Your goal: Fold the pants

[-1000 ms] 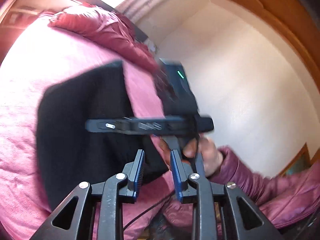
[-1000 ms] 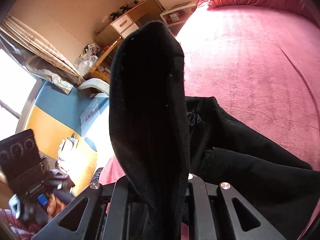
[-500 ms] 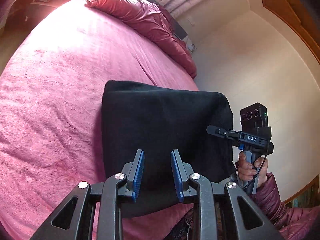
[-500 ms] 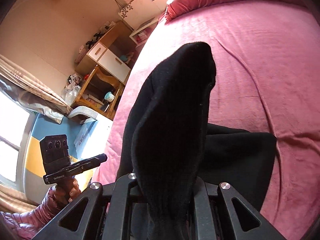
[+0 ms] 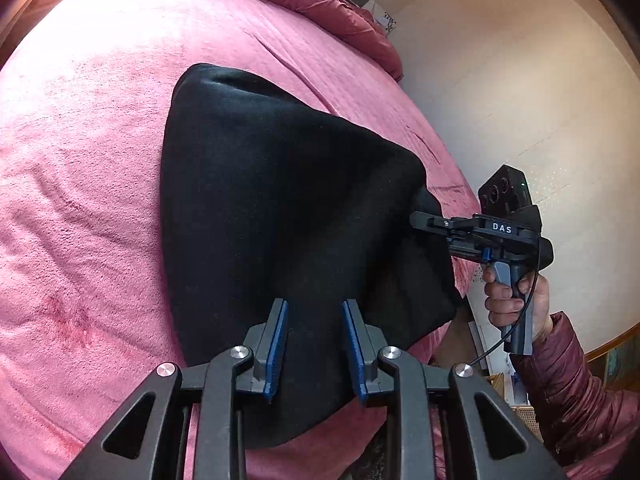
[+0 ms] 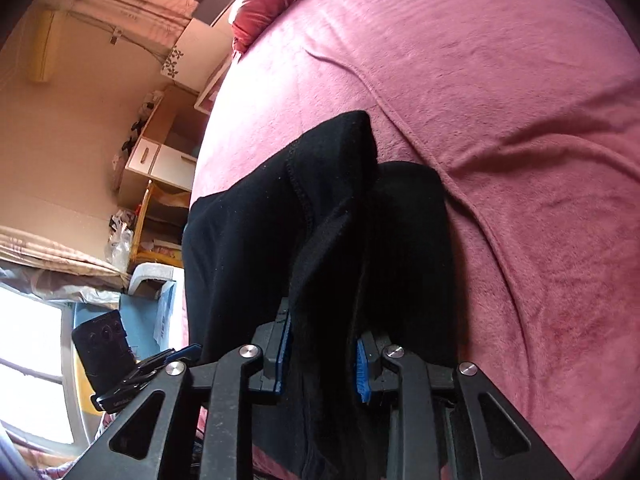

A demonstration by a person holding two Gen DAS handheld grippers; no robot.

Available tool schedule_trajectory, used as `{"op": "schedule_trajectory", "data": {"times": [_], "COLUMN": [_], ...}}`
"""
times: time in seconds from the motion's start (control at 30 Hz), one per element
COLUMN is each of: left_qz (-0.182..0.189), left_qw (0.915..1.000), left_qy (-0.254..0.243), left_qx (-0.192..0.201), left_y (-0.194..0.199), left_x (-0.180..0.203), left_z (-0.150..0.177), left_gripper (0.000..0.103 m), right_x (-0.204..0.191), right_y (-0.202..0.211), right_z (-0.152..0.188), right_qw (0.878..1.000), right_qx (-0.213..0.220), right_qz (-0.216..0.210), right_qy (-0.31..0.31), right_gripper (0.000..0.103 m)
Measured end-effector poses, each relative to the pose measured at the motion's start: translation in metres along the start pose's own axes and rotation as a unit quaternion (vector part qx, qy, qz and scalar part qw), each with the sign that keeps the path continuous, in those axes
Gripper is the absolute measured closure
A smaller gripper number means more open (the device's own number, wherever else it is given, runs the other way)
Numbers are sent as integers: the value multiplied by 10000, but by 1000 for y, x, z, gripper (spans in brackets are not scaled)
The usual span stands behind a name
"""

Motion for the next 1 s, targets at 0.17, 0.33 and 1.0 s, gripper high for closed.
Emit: {"op": "schedule_trajectory", "data": {"times": [0.17, 0.33, 1.0], "left_qz": [123, 203, 28], "left_qw": [9999, 9997, 10000], "left_qy": [115, 133, -1], "left_qx": [22, 42, -9], "left_y": [-9, -7, 2], "left_x": [-4, -1, 1], "left_z": [-5, -5, 3], "left_gripper": [75, 75, 75], "right_x": [1, 13, 1], "right_y": [26, 29, 75], "right_z": [37, 57, 63], "right_qw": [9999, 9996, 9967], "right_qx": [16, -2, 647], "right_qz": [-48, 139, 446], "right_qy": [-140, -229, -180], "right_gripper": [70, 59, 79]}}
Point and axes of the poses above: each gripper's, at about its wrist camera, not at the fingertips, and y roughly against the way its jaws point, x to its right, z to its underside, the point moved 10 cm from there along -y, roughly the way its jaws point, and after that the axes turned 2 degrees about z, right-handed, at the moved point
